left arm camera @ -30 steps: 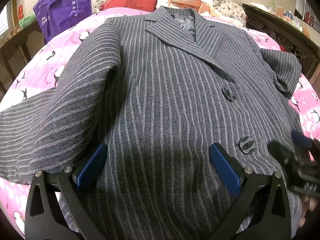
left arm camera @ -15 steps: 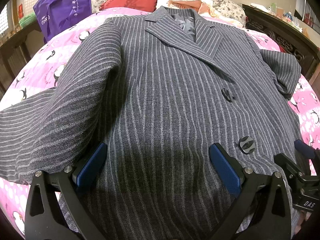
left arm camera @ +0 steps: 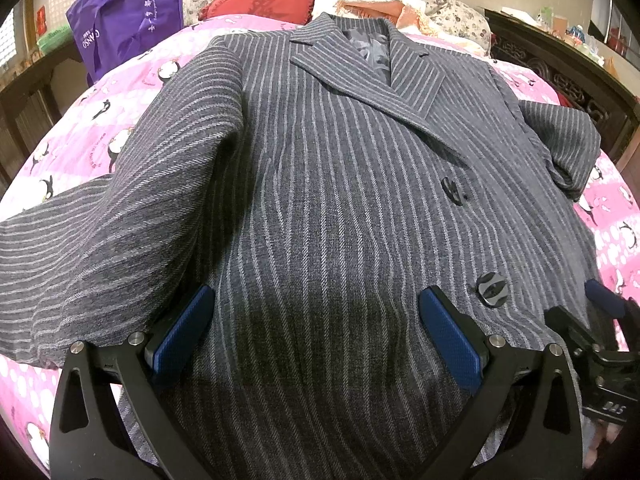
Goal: Fold large clothes
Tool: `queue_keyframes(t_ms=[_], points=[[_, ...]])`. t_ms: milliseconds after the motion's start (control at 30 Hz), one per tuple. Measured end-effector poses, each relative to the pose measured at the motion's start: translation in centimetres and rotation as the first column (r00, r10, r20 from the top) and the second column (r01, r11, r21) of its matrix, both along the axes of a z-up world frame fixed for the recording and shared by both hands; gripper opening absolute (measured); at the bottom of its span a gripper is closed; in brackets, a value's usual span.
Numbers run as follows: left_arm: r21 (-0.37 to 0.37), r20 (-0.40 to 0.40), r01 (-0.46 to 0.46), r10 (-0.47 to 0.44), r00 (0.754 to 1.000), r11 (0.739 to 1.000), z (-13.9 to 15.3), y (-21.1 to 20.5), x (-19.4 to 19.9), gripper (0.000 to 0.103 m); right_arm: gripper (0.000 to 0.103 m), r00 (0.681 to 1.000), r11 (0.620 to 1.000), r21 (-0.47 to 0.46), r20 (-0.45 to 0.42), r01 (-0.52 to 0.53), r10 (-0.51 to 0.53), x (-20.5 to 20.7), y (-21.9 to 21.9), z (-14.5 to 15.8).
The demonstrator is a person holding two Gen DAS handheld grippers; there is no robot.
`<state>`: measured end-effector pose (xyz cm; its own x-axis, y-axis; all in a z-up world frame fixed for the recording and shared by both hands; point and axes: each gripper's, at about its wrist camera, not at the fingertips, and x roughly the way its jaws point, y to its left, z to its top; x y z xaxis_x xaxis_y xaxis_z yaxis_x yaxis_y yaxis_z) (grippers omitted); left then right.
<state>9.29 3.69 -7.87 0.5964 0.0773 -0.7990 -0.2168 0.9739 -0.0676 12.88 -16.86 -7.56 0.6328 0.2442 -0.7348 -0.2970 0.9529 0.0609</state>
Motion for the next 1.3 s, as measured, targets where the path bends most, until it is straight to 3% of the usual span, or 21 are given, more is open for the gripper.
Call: queue_keyframes(t_ms=[67, 200, 300, 367, 533, 600, 667, 833, 967, 1100, 1300], points=[[-0.028, -0.011, 0.005, -0.006, 1.0, 1.0, 1.2, 0.7, -0.3, 0.103, 0.103, 1.0, 1.0, -0.002, 0.001, -0.001, 0.001, 0.0, 0.0, 0.1], [-0.038, 0.091, -0.061, 0.065, 0.994, 0.997, 5.8, 5.0, -3.8, 0.103, 0.103, 1.0, 1.0, -0.002, 0.003, 0.0, 0.0, -0.1, -0.1, 0.2], [0.007, 0.143, -0.186, 0.183, 0.973, 0.983, 8.3, 10.4, -7.3, 0.103, 0.103, 1.0, 1.0, 0.0, 0.004, -0.001, 0.001, -0.1, -0.1, 0.2], [0.011, 0.15, -0.304, 0.299, 0.943, 0.953, 9.0, 15.2, -10.1, 0.102, 0.103, 1.0, 1.0, 0.002, 0.006, -0.001, 0.001, -0.1, -0.1, 0.2], [-0.065, 0.115, -0.491, 0.495, 0.861, 0.869, 6.9, 22.4, -16.0, 0.102, 0.103, 1.0, 1.0, 0.004, 0.007, -0.001, 0.001, -0.2, -0.1, 0.2], [-0.173, 0.082, -0.507, 0.525, 0.847, 0.845, 4.7, 23.0, -18.2, 0.095, 0.103, 1.0, 1.0, 0.004, 0.007, -0.001, 0.001, -0.1, -0.1, 0.2], [-0.236, 0.053, -0.518, 0.543, 0.838, 0.822, 2.7, 22.3, -19.2, 0.094, 0.103, 1.0, 1.0, 0.003, 0.007, -0.001, 0.001, -0.2, -0.1, 0.2], [-0.318, 0.064, -0.486, 0.531, 0.845, 0.814, 0.1, 22.1, -18.3, 0.085, 0.103, 1.0, 1.0, 0.004, 0.008, -0.001, 0.001, -0.2, -0.1, 0.2], [-0.366, 0.134, -0.418, 0.491, 0.861, 0.832, 0.7, 23.1, -17.0, 0.082, 0.103, 1.0, 1.0, 0.004, 0.009, 0.0, 0.0, -0.2, -0.2, 0.1], [-0.42, 0.172, -0.361, 0.463, 0.869, 0.833, 1.5, 23.7, -17.1, 0.067, 0.103, 1.0, 1.0, 0.005, 0.008, -0.001, 0.001, -0.2, -0.2, 0.2], [-0.397, 0.157, -0.308, 0.395, 0.905, 0.864, 1.6, 22.7, -16.0, 0.062, 0.103, 1.0, 1.0, 0.005, 0.008, -0.001, 0.001, -0.2, -0.2, 0.1]])
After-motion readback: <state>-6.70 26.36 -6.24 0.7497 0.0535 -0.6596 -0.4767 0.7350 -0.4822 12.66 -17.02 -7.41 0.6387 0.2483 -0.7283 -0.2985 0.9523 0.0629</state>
